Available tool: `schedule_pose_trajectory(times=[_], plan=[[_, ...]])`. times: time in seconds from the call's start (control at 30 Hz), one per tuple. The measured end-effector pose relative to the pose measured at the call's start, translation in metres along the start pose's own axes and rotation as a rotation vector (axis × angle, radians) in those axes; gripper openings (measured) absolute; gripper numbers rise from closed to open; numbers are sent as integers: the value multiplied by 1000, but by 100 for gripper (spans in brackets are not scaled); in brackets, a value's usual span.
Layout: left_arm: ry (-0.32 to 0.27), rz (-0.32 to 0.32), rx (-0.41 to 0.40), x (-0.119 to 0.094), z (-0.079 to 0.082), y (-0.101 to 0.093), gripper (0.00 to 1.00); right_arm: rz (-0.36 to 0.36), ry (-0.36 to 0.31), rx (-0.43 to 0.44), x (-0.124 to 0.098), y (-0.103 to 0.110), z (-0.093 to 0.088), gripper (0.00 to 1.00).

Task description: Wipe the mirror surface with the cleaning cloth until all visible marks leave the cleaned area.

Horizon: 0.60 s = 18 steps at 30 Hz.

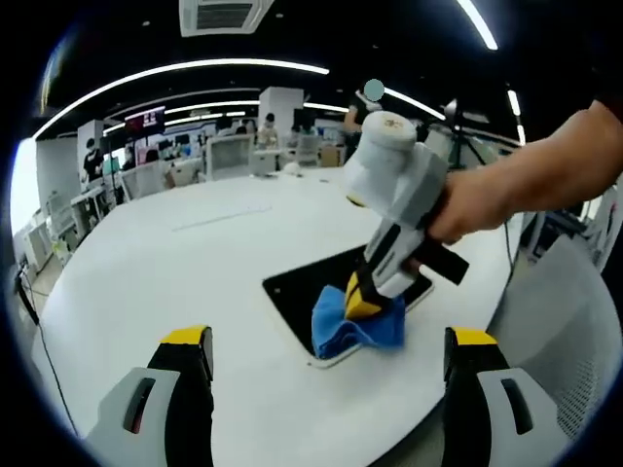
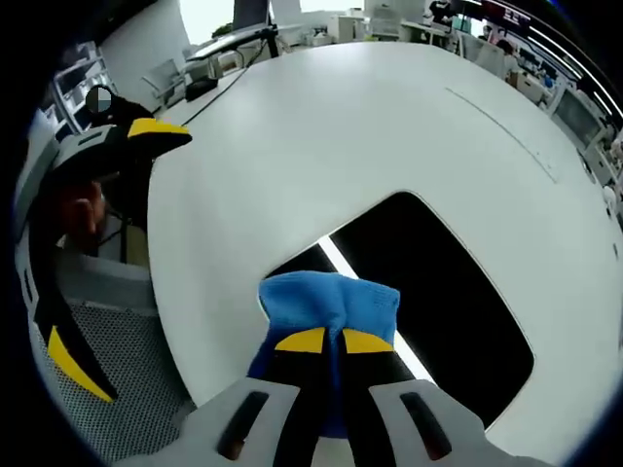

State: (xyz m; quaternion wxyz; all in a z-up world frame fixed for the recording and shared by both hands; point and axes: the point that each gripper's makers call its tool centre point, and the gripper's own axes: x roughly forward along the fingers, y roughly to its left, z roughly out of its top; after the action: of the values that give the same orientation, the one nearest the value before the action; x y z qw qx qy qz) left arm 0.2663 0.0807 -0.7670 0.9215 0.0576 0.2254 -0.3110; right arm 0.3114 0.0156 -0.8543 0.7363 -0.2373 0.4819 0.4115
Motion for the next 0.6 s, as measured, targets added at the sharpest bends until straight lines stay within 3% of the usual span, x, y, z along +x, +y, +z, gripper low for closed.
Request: schedule_pose_trajectory(times=[0.23,0.33,0.6], plan=[[-15,-9,-19,1,14,-1,99,18,-5,14,-1,7,-4,0],[10,-19,34,5,14,-10,99,25,-7,19,-2,9,-5,0],[-2,-47,-18,6,5,-12,99,28,-9,17,-2,10,-6,0]])
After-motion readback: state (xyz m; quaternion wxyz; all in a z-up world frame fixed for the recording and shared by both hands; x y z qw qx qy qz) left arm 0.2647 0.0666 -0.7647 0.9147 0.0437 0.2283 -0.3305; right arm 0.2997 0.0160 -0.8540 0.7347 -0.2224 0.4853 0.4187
